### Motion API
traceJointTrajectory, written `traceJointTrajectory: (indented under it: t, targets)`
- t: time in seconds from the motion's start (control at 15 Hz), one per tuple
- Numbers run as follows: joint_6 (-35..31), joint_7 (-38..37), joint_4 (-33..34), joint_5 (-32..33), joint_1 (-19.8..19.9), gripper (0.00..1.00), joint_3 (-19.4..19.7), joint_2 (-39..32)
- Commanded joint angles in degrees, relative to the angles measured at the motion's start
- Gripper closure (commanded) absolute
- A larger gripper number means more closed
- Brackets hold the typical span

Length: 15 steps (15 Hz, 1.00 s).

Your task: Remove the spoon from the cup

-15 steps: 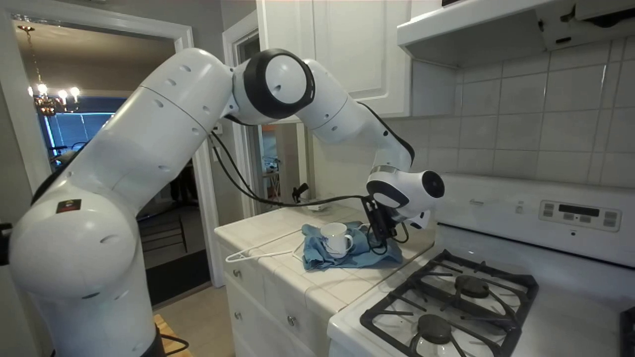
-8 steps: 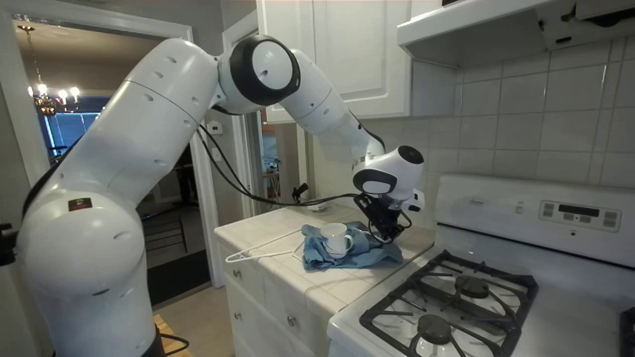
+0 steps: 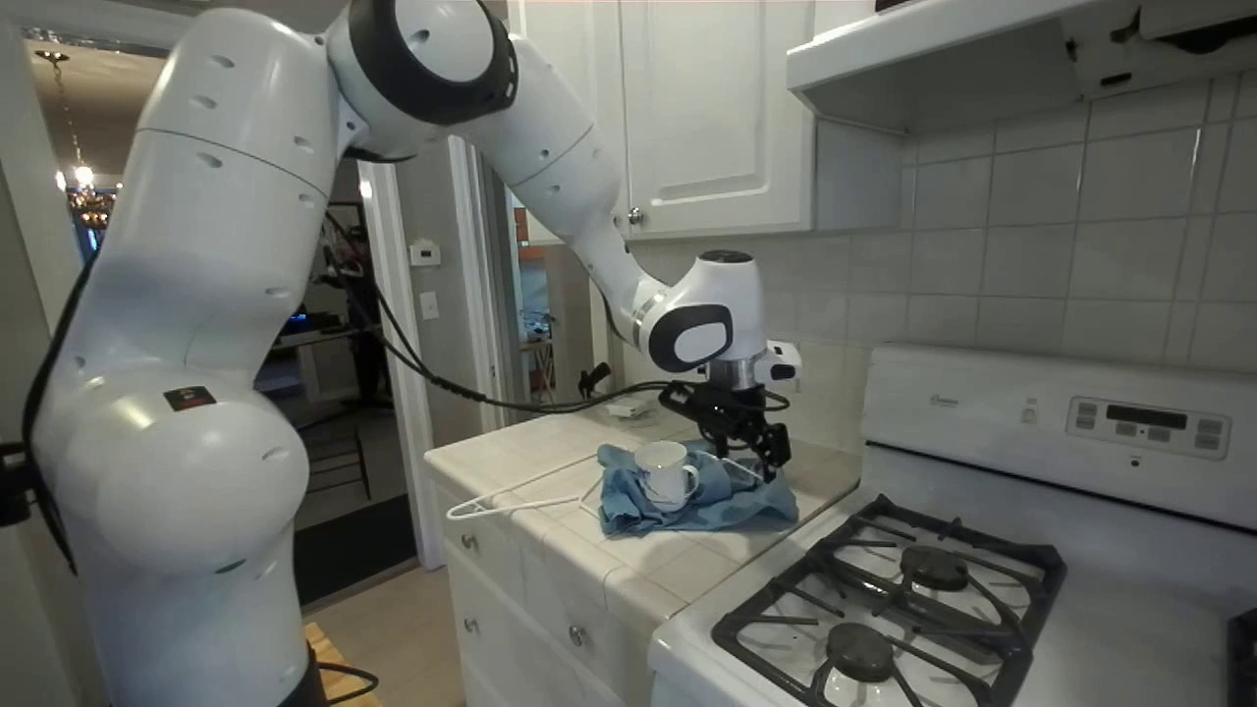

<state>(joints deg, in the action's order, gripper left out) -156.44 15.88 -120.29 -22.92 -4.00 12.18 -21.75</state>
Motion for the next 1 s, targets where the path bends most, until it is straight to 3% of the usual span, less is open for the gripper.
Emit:
traceJointTrajectory:
  t: [0.0,0.2,0.33,0.4,0.6,0.8,0.87,0.93]
  targets:
    - [-4.4,-11.6,-10.0,13.7,-8.1,0.0,9.2,8.3]
    - [-4.7,-19.2,-12.4,23.6,-13.6,0.0,15.9,12.8]
    - [2.0,-22.3,-12.2,26.9,-15.3,0.0,17.6,16.9]
    - [5.1,-23.8,-12.2,29.7,-8.0,0.0,10.0,20.0]
    - [13.8,-20.5,-11.5,25.7,-2.6,0.0,2.9,25.6]
    - [21.3,-17.9,-11.0,25.2,1.4,0.0,-1.5,29.8]
    - [18.4,-20.0,-9.8,25.8,2.4,0.0,-2.5,26.5]
    - [19.9,-19.5,-9.9,25.7,3.0,0.0,-3.2,27.8]
